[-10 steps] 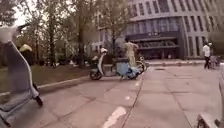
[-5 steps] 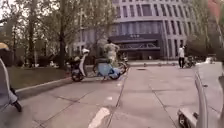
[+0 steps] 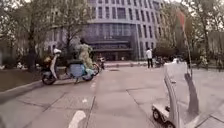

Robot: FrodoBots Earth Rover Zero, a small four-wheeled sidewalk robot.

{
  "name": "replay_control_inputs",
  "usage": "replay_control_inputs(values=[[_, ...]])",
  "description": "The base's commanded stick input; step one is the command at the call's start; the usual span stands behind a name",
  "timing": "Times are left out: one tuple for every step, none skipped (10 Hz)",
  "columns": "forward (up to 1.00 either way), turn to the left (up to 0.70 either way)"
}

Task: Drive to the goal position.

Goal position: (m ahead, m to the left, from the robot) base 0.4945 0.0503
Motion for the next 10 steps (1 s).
replay_control_inputs(values=[[0.0, -0.7], [0.0, -0.7], [0.0, -0.7], [0.0, -0.7], [0.0, 0.0], [0.0, 0.0], [0.0, 0.0], [0.0, 0.0], [0.0, 0.0], [0.0, 0.0]])
